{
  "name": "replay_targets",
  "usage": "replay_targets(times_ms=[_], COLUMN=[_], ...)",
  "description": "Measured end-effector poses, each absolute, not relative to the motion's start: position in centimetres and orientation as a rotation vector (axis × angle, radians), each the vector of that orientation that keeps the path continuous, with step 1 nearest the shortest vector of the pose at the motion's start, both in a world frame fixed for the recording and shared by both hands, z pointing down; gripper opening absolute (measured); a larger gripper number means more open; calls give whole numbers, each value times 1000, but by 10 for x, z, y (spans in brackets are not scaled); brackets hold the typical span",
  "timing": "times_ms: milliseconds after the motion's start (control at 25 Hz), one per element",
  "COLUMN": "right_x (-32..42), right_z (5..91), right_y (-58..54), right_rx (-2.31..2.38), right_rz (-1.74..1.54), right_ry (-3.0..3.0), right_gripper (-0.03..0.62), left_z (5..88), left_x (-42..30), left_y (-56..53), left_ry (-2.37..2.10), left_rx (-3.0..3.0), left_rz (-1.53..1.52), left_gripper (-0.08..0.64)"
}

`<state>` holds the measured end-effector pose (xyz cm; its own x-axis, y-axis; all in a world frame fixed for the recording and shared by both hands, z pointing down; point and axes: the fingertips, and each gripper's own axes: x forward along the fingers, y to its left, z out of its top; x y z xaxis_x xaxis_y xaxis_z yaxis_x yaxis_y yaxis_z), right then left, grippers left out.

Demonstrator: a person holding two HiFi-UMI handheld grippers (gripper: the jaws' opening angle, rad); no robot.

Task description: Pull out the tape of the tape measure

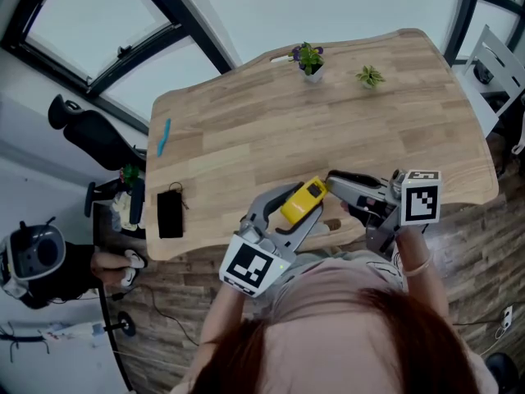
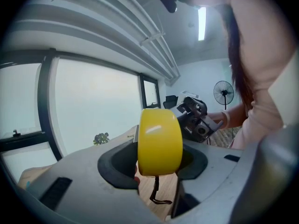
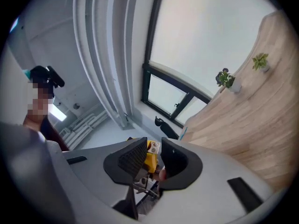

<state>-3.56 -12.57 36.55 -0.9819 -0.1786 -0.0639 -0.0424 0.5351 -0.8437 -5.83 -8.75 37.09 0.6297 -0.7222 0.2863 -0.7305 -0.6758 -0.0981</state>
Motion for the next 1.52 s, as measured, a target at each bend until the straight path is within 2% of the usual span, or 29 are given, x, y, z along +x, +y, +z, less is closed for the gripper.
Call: replay_targets(times_ms=[840,920,960,1520], right_x=[-23,-23,-23,-24], right_z=[354,352,352,365], right_y=[-115,-113,-113,-117], right_rx=[266,300,300,240], right_rz=[-1688,-1692,-1692,-1758], right_ry=[2214,2183,2180,2164], right_gripper=[76,107,123,115], left_z=[355,358,359,376], left_x=[-40,-39,-39,-35], left_y=[-80,-80,-80,-85], left_ry=[-1092,-1085,-1084,-1040], left_rx=[2923,2929,2930,2891], left_rz=[485,529,543,714], left_gripper=[176,176,176,175])
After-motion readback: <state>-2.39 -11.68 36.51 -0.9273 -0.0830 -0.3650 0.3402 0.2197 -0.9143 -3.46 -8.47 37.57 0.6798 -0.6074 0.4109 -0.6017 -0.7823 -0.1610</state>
